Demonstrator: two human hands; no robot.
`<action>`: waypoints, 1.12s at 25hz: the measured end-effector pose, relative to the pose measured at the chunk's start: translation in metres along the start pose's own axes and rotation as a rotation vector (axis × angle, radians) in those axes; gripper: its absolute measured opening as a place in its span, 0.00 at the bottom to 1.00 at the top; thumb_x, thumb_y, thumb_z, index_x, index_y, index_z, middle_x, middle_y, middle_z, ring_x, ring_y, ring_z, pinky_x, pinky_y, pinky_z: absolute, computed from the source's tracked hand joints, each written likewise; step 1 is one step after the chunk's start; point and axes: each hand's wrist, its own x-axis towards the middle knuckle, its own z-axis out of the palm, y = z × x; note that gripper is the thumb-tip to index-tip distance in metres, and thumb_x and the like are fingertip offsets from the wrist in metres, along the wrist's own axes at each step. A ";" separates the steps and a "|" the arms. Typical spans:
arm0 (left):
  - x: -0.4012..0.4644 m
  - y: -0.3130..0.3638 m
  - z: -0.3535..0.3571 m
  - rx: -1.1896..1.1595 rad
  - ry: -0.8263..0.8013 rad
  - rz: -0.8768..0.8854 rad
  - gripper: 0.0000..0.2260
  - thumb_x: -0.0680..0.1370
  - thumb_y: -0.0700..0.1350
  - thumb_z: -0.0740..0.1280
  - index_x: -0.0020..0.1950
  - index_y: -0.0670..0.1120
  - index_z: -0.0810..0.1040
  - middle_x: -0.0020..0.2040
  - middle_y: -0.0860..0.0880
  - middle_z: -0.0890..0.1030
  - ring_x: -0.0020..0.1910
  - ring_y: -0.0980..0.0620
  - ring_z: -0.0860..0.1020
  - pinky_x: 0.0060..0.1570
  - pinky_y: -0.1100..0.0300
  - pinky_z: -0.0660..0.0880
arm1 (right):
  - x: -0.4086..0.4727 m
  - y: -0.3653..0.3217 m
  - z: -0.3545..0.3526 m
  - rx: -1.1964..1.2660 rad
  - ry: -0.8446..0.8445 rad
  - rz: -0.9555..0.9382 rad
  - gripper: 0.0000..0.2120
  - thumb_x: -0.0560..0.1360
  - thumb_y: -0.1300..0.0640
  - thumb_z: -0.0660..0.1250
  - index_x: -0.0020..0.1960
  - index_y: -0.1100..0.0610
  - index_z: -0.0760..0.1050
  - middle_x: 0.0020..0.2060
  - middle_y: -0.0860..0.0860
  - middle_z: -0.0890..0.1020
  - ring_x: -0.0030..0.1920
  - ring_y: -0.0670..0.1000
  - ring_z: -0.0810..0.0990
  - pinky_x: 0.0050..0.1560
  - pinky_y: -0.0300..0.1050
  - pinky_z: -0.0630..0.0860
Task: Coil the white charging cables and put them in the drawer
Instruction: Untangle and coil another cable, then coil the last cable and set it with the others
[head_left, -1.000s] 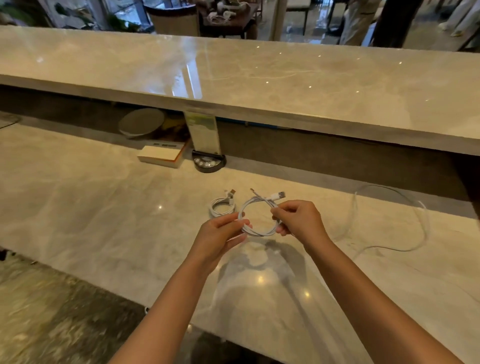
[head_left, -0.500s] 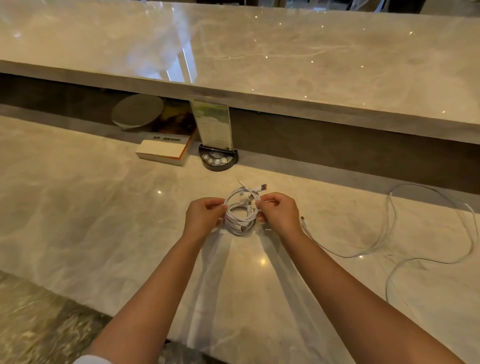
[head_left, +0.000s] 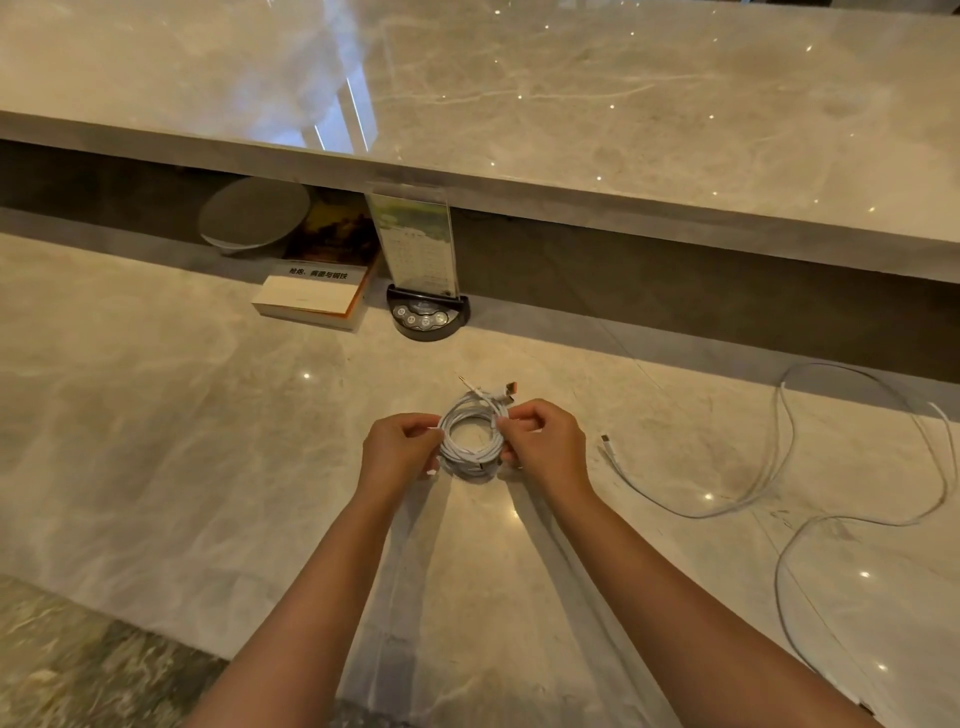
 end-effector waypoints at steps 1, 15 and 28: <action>0.000 -0.001 0.001 -0.016 -0.003 -0.013 0.07 0.73 0.35 0.67 0.49 0.41 0.83 0.34 0.42 0.81 0.28 0.50 0.75 0.35 0.56 0.77 | 0.003 0.005 0.000 0.030 -0.002 0.065 0.03 0.71 0.60 0.71 0.39 0.59 0.79 0.29 0.55 0.81 0.27 0.52 0.79 0.36 0.53 0.82; 0.006 -0.005 0.008 -0.076 0.003 -0.114 0.07 0.72 0.36 0.69 0.48 0.37 0.79 0.36 0.41 0.79 0.32 0.47 0.76 0.33 0.59 0.74 | 0.011 0.015 -0.005 0.117 -0.075 0.307 0.11 0.72 0.54 0.72 0.44 0.63 0.79 0.31 0.58 0.81 0.27 0.53 0.77 0.36 0.49 0.81; -0.081 0.022 0.039 0.567 0.077 0.688 0.16 0.77 0.45 0.64 0.64 0.45 0.73 0.62 0.46 0.77 0.60 0.48 0.75 0.56 0.57 0.70 | -0.040 0.013 -0.078 -0.647 -0.118 -0.270 0.13 0.75 0.53 0.64 0.58 0.56 0.76 0.53 0.54 0.79 0.55 0.54 0.77 0.54 0.48 0.74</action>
